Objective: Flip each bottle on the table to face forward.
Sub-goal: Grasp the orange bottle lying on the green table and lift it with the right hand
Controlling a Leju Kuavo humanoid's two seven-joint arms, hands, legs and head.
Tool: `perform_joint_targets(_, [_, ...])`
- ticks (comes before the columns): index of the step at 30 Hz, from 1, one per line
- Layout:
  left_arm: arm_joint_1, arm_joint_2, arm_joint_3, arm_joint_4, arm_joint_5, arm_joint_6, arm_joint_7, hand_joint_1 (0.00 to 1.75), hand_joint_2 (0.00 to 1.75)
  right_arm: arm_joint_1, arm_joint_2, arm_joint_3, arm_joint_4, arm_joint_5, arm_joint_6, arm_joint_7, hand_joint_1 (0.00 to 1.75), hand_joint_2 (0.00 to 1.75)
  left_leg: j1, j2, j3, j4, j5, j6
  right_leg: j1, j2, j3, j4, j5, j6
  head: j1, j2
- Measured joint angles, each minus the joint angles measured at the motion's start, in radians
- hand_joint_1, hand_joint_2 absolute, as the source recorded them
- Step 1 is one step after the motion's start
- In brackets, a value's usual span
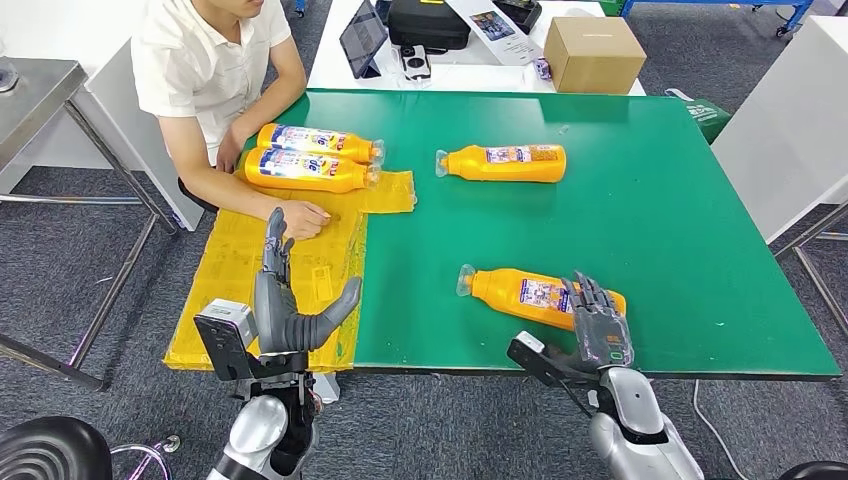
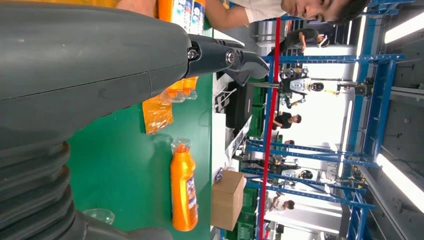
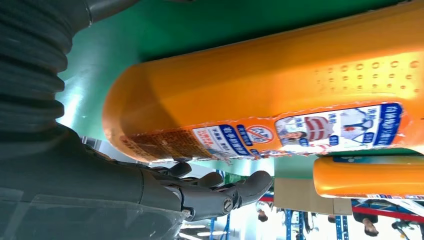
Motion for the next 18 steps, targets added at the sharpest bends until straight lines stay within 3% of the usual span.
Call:
perform_joint_targets(9, [0.003, 0.0, 0.002, 0.0, 0.005, 0.0, -0.004, 0.0, 1.75, 0.008, -0.009, -0.044, 0.003, 0.042, -0.029, 0.018, 0.0, 1.75, 0.0, 0.0, 0.0, 0.0, 0.0, 0.0, 0.0, 0.0, 0.001, 0.0, 0.0, 0.0, 0.0, 0.0])
perform_joint_targets(15, [0.001, 0.0, 0.002, 0.001, 0.024, -0.007, -0.006, 0.0, 1.75, -0.045, -0.009, -0.073, 0.083, 0.03, -0.038, 0.005, 0.0, 1.75, 0.0, 0.0, 0.0, 0.0, 0.0, 0.0, 0.0, 0.0, 0.001, 0.0, 0.0, 0.0, 0.0, 0.0])
perform_joint_targets(18, [-0.001, 0.0, 0.002, 0.003, 0.038, -0.013, -0.006, 0.0, 1.75, -0.082, -0.007, -0.084, 0.139, -0.001, -0.035, -0.02, 1.15, 1.75, 0.0, 0.001, 0.001, 0.0, 0.0, 0.0, 0.0, 0.0, 0.001, 0.0, 0.001, 0.001, 0.0, 0.0])
